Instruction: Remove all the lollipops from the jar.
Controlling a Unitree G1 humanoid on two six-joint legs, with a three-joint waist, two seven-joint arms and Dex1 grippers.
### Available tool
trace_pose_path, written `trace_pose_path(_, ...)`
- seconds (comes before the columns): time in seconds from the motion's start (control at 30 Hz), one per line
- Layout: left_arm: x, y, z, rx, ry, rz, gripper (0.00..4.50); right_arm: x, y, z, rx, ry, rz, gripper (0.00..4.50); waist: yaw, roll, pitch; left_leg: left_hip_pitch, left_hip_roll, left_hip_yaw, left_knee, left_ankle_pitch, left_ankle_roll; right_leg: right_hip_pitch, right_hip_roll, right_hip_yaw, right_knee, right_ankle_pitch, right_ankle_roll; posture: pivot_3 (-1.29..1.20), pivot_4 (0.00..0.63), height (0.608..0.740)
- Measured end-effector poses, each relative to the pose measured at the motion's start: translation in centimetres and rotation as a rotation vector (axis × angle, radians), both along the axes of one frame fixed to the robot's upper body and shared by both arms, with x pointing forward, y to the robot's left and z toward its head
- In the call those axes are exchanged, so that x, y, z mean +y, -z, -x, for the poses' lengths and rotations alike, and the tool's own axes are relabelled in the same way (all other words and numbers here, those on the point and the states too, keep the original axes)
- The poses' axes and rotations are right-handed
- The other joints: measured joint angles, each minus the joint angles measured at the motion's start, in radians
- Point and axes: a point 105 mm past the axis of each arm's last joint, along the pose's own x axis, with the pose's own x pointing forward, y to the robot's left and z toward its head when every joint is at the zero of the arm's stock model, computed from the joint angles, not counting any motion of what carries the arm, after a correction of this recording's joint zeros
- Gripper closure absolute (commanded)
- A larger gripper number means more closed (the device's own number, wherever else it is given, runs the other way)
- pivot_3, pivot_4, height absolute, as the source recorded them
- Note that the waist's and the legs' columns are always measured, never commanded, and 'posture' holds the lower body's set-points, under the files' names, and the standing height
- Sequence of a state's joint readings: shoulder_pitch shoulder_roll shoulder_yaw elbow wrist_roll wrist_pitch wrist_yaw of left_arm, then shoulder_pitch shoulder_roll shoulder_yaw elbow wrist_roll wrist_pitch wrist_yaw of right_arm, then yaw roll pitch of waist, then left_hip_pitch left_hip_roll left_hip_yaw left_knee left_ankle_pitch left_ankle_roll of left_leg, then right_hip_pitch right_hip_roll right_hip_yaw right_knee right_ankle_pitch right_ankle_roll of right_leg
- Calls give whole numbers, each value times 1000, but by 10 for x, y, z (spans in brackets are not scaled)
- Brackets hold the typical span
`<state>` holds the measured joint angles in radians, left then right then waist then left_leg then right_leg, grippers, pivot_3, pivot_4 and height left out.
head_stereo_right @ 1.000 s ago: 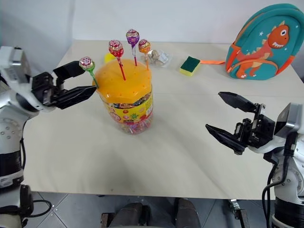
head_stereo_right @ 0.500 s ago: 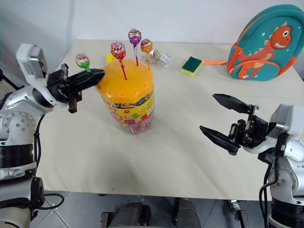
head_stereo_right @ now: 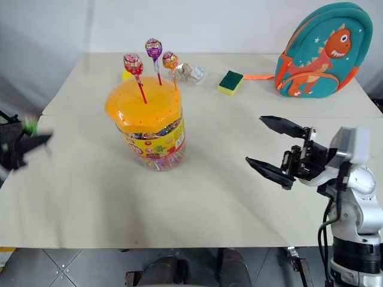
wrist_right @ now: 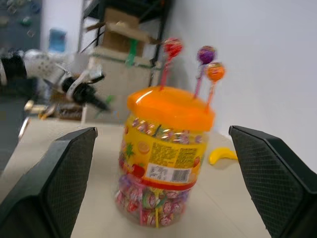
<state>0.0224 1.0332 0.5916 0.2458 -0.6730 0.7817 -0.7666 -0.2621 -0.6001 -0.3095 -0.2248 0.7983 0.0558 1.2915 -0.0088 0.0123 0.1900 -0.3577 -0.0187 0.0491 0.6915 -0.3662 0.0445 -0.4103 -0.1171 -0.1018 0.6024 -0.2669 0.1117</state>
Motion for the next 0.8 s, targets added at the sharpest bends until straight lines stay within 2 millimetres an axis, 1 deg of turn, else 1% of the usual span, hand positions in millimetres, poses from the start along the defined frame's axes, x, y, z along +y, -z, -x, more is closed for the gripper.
trace_pose_path(0.03,6,14,10,56,-38,-19,4474,1,2,0,-1,-8,12,0,8,-1,0,0,0,-2,0,0,0,1,-2,2,-1,0,0,0,150,740)
trace_pose_path(0.07,10,23,17,79,-67,-25,4474,2,5,0,1,-17,22,0,16,-3,0,0,0,-4,0,0,0,1,-4,1,-1,0,0,0,150,740)
trace_pose_path(0.13,11,21,20,71,-75,-84,4474,4,12,0,19,-40,59,0,31,-5,-1,0,-1,-7,1,-2,-3,2,-7,0,-1,-1,-2,0,150,740)
trace_pose_path(0.23,10,24,24,90,-101,-101,4474,3,16,1,34,-48,72,0,32,-2,0,-1,-4,-8,0,-2,-4,2,-11,0,0,-1,-2,0,150,740)
trace_pose_path(0.33,3,27,25,104,-101,-90,3717,2,17,1,40,-45,82,0,27,-2,0,-1,-3,-8,-1,-1,-2,1,-10,-1,0,-1,-2,0,150,740)
trace_pose_path(0.4,0,26,24,107,-95,-90,3136,2,18,1,43,-40,92,0,25,-2,0,0,-3,-8,-1,-1,-1,1,-10,-2,0,-1,-2,0,150,740)
trace_pose_path(0.57,-3,24,23,103,-78,-77,1507,0,21,1,60,-31,95,0,22,-2,0,0,-3,-8,-1,-1,-1,1,-10,-2,0,-1,-2,0,150,740)
trace_pose_path(0.6,-4,23,23,101,-66,-72,1239,0,21,1,62,-27,96,0,21,-2,0,0,-3,-8,-1,-1,-1,1,-10,-2,0,-1,-2,0,150,740)
trace_pose_path(0.67,-5,18,25,89,-34,-58,604,-4,20,0,64,-10,98,0,20,-2,0,0,-3,-8,-1,-1,-1,1,-10,-2,0,-1,-2,0,150,740)
trace_pose_path(0.73,-3,6,27,32,11,-51,15,-8,18,0,75,11,95,0,17,-2,0,0,-3,-8,-2,-1,-1,1,-10,-2,0,-1,-2,0,150,740)
trace_pose_path(0.77,-1,-4,30,-11,51,-65,15,-12,17,0,78,26,87,0,14,-2,0,-1,-3,-8,-2,-1,-1,1,-10,-3,-1,-1,-2,0,150,740)
trace_pose_path(0.8,-1,-9,30,-40,75,-73,15,-13,16,0,77,33,83,0,13,-2,0,-1,-3,-7,-2,-1,-1,1,-11,-3,-1,-1,-2,0,150,740)
